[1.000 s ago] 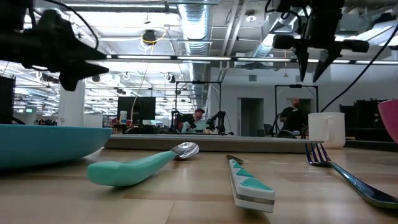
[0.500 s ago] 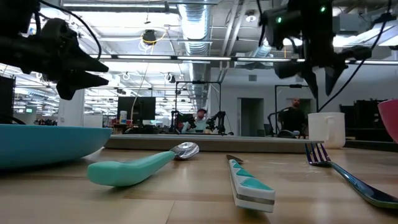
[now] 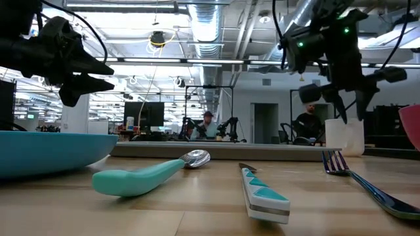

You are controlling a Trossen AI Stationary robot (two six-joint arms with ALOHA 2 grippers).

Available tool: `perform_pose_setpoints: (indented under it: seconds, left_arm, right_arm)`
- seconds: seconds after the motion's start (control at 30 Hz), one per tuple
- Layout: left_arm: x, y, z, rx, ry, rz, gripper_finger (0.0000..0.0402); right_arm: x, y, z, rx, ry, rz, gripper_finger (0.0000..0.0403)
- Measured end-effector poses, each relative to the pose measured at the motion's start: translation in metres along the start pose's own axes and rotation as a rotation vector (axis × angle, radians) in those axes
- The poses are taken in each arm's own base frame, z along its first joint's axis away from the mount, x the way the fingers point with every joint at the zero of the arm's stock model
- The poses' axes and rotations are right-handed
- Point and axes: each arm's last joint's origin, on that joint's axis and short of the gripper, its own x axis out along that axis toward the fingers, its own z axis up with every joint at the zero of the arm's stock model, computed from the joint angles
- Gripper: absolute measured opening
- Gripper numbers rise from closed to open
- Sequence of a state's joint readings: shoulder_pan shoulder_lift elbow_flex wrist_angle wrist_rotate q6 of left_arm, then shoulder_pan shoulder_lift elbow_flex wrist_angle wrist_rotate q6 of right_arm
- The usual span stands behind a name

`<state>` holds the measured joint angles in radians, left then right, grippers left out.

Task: Set up tray
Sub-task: Put the white cup on the gray serving tray

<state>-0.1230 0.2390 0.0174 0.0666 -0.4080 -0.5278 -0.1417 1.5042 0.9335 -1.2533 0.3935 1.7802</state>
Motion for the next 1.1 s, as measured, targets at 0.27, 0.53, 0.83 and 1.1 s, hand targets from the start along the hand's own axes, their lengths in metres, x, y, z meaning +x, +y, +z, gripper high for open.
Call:
perform_pose_setpoints:
  seconds: [0.27, 0.53, 0.83, 1.1]
  left_arm:
    - [0.000, 0.000, 0.000, 0.002, 0.003, 0.003, 0.0192]
    - [0.000, 0.001, 0.000, 0.003, -0.005, 0.019, 0.0192]
    - [0.000, 0.001, 0.000, 0.007, -0.005, 0.020, 0.0192]
    - [0.000, 0.001, 0.000, 0.006, -0.007, 0.023, 0.0192]
  right_arm:
    - [0.007, -0.002, 0.006, 0.030, -0.021, -0.010, 0.0117]
    - [0.013, 0.004, 0.021, 0.012, -0.012, 0.010, 0.0117]
    - [0.028, 0.012, 0.030, 0.032, 0.011, -0.040, 0.0117]
    - [0.036, 0.019, 0.024, 0.038, 0.034, -0.070, 0.0097]
